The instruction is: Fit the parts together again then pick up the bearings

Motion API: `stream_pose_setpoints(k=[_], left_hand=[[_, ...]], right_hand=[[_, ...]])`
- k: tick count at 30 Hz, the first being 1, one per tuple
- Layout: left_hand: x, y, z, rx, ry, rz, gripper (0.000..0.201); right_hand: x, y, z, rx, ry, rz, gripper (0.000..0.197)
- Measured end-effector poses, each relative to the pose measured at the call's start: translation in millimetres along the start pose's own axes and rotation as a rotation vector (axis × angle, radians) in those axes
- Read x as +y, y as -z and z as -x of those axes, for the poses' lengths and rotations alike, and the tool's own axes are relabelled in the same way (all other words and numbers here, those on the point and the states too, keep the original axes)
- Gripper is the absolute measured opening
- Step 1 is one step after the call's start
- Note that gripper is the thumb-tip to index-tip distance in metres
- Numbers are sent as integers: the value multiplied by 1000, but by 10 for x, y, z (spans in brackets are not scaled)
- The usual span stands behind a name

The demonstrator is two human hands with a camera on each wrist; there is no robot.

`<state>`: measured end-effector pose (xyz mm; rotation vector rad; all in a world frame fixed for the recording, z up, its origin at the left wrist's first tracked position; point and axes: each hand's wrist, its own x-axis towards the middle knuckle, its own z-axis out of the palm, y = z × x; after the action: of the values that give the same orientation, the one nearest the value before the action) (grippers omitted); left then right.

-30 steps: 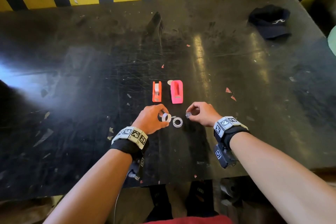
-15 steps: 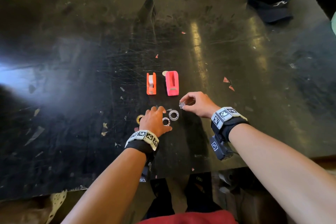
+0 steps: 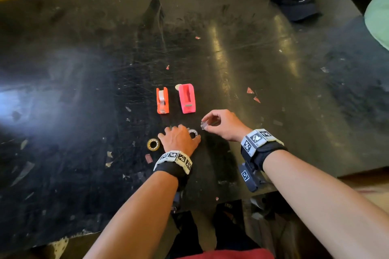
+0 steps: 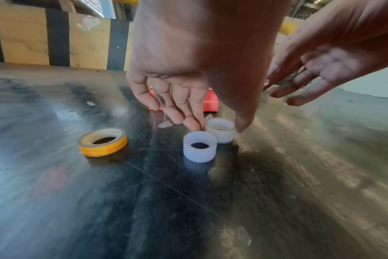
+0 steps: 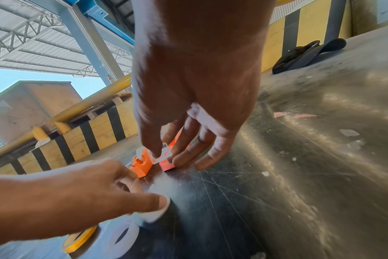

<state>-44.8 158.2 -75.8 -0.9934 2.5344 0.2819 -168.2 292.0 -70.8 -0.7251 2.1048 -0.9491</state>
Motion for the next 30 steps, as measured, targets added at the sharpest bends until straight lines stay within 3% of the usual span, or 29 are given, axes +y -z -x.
stream_pose_setpoints(k=[2, 4, 7, 11, 18, 24, 30], left_hand=[[-25, -17, -16, 30, -62, 127, 58], [-97, -4, -24, 32, -177, 396, 45], [-206, 151, 17, -18, -274, 658, 42], [-309, 363, 31, 26, -319, 735, 50], [-231, 661, 100, 76, -385, 830, 49], [-434, 778, 181, 108, -382, 899, 46], [-775, 885, 122, 45, -399, 920, 45]], right_hand=[[69, 2, 56, 21, 8, -15, 20], [101, 17, 101, 31, 27, -18, 19], [64, 113, 126, 37, 43, -9, 20], [-52, 301, 77, 63, 85, -51, 23], [-403, 497, -5, -31, 172, -105, 21], [-627, 402, -101, -66, 182, -66, 26], [-831, 159, -106, -24, 169, -179, 29]])
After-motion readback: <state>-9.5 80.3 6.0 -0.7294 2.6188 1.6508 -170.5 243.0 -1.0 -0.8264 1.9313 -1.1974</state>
